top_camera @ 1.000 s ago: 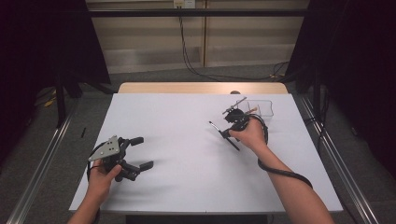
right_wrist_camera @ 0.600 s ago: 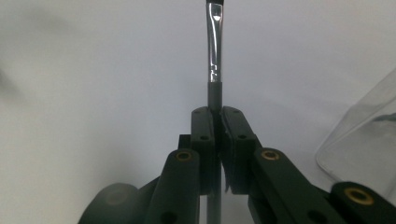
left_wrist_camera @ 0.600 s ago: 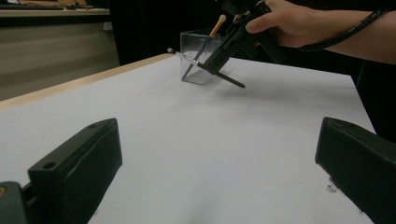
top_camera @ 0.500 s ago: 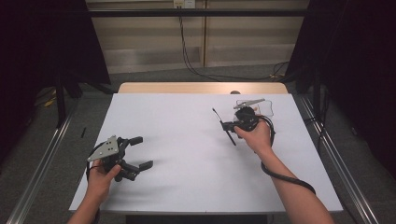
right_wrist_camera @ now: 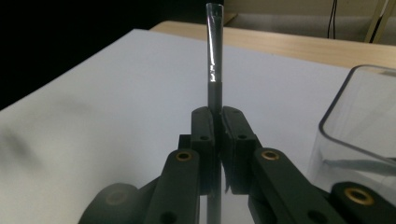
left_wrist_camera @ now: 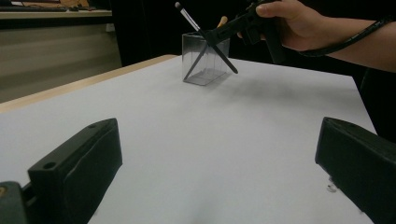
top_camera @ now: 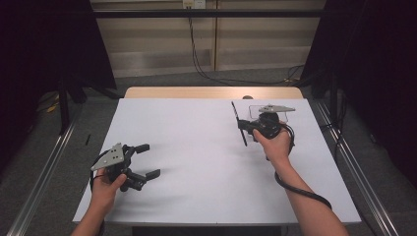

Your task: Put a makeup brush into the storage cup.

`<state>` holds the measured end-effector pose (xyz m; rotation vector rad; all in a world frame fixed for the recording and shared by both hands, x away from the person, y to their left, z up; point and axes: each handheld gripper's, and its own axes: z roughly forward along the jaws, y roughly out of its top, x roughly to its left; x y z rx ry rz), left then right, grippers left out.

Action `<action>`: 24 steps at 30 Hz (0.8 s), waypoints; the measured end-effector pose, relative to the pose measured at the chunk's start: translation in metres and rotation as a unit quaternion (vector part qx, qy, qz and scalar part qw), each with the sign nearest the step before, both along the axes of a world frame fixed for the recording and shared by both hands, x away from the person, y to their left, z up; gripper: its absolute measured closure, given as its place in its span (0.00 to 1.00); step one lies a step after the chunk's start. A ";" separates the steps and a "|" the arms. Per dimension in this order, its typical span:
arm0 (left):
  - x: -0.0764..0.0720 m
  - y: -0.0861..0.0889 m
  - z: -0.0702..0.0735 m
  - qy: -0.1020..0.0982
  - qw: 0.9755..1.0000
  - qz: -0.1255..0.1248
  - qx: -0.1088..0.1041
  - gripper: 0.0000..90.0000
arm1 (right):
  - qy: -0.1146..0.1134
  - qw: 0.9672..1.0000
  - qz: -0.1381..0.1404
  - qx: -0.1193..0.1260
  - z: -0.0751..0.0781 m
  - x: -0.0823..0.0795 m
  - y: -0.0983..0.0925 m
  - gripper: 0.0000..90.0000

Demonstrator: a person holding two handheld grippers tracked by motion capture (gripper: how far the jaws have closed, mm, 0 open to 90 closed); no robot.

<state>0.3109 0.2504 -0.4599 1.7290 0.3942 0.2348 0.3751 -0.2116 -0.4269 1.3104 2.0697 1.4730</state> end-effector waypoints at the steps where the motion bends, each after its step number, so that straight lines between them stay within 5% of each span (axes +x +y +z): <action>1: 0.000 0.000 0.000 0.001 1.000 -0.001 -0.001 0.01 | -0.006 1.000 -0.003 0.003 0.000 -0.001 -0.001 0.94; 24: 0.000 0.000 0.000 0.000 1.000 0.000 -0.002 0.00 | -0.113 0.990 -0.045 0.073 0.012 -0.009 -0.011 0.94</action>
